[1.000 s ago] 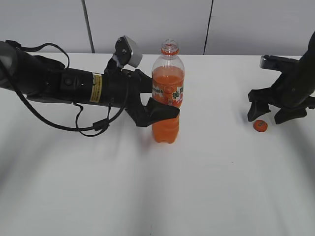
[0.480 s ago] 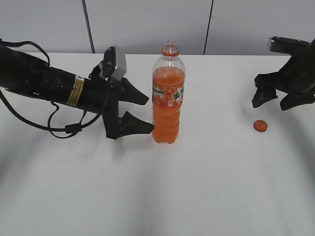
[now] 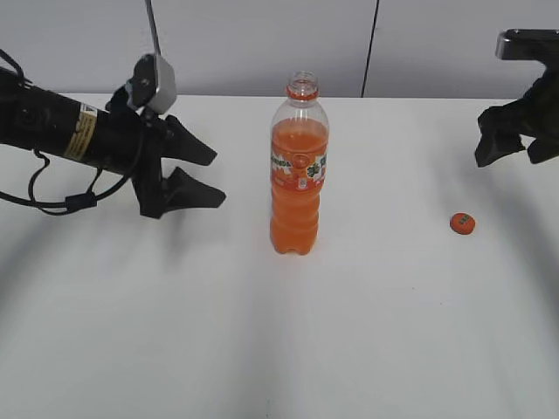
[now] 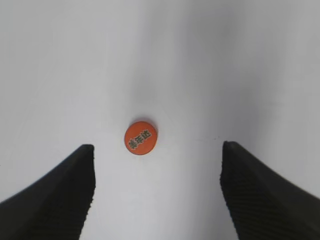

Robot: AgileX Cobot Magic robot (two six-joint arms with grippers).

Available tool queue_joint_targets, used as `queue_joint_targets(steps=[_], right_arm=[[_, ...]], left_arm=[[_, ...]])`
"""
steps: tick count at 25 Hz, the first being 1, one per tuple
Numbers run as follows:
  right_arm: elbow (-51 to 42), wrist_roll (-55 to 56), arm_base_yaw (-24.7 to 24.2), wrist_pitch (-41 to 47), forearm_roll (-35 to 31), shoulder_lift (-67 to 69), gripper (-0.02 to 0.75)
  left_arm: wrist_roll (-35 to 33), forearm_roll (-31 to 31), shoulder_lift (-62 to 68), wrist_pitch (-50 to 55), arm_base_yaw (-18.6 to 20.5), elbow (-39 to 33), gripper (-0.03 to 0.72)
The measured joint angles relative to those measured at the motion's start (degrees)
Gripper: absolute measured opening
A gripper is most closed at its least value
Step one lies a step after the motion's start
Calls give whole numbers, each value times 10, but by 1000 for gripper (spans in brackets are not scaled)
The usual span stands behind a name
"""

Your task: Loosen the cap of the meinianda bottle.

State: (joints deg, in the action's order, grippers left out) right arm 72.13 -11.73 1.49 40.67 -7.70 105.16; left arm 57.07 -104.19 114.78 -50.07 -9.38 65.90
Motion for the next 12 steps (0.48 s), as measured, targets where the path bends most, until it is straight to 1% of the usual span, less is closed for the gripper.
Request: queue_joint_targets(steps=[3, 7, 10, 12], right_arm=[[2, 0, 0, 0, 32, -23, 583], [8, 0, 0, 0, 59, -46, 584], [9, 0, 0, 0, 65, -59, 584], [9, 0, 0, 0, 66, -67, 584]], left_arm=[[31, 0, -23, 51, 3, 0, 506], [93, 1, -60, 196, 3, 0, 501], [137, 8, -87, 321, 4, 0, 499], [150, 26, -102, 387, 4, 0, 500]])
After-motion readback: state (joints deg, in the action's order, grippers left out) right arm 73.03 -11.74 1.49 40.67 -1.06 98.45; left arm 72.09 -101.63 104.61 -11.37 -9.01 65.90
